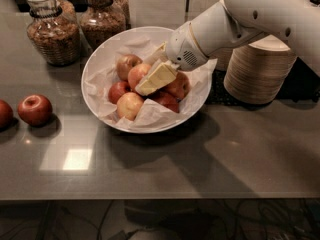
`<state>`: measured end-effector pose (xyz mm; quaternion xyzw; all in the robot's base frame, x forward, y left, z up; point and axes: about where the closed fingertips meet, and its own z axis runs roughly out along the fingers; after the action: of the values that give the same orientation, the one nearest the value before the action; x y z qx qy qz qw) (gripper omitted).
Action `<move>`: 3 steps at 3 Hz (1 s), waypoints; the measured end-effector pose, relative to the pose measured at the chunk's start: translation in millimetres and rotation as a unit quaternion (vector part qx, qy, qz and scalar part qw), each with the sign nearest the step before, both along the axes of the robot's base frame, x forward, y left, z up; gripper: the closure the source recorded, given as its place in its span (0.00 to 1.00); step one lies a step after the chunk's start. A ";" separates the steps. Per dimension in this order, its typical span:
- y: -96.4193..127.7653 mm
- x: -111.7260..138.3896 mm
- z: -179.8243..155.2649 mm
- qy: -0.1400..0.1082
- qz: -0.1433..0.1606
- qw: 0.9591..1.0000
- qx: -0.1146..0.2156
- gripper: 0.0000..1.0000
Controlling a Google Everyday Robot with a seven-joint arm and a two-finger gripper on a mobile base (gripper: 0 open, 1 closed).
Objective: Pick apple from white bowl
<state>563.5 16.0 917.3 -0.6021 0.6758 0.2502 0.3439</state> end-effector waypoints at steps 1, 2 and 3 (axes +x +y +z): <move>0.0 -0.1 -0.1 0.000 0.000 1.000 0.000 0.88; -0.1 -1.1 -1.6 0.002 0.000 1.000 0.001 1.00; -6.3 -8.6 8.0 -0.011 -0.003 1.000 0.018 1.00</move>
Offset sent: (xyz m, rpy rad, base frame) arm -0.0030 -0.0049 -0.0060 0.0076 0.0129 -0.0120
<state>554.9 9.7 925.4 -0.5964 0.6695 0.2540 0.3629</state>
